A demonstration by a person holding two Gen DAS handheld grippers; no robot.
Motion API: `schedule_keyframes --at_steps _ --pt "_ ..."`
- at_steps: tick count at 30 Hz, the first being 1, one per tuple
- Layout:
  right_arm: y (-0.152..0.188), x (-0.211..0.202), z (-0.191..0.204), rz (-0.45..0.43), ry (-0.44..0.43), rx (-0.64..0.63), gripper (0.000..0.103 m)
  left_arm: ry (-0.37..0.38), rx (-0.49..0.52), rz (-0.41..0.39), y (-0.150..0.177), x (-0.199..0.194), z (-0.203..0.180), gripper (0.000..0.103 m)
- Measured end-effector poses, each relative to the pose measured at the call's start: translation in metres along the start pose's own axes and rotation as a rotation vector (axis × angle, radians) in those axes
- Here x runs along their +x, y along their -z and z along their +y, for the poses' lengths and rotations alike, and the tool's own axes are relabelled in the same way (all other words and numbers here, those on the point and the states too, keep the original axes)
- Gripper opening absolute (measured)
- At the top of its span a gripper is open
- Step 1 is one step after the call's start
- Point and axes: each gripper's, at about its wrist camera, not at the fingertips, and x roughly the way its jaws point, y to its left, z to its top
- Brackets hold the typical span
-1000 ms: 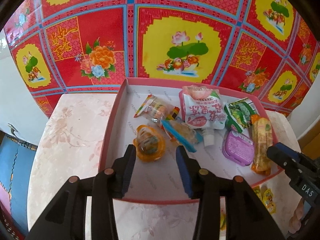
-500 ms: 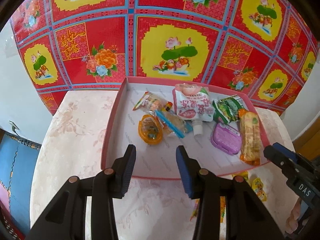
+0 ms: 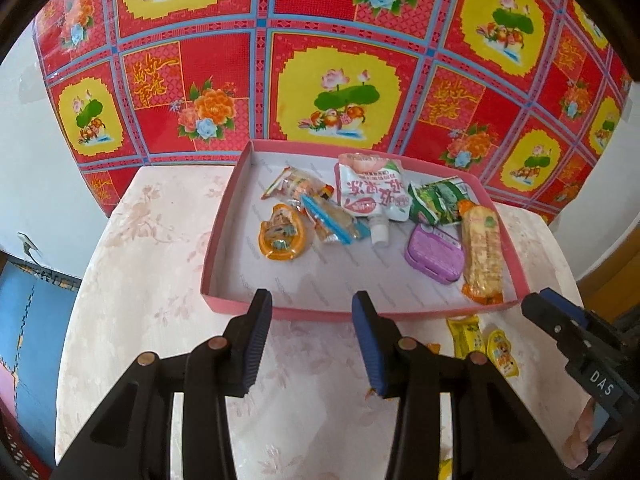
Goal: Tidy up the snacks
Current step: 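Reach the left gripper to a candy pack while the right approaches the yellow jelly cup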
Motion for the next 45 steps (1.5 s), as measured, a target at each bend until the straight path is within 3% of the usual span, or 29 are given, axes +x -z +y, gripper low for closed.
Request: schedule_keyframes --at_steps 18,29,45 --pt "0.024 0.001 -0.008 0.053 0.002 0.011 0.045 0.033 0.012 0.035 0.016 -0.005 -0.008 0.044" --pt "0.032 0.005 -0.014 0.076 0.003 0.016 0.045 0.100 -0.002 0.081 0.018 0.002 -0.011 0.044" --pt "0.036 0.014 -0.006 0.099 -0.025 -0.010 0.045 0.136 0.084 0.114 0.025 0.011 -0.037 0.051"
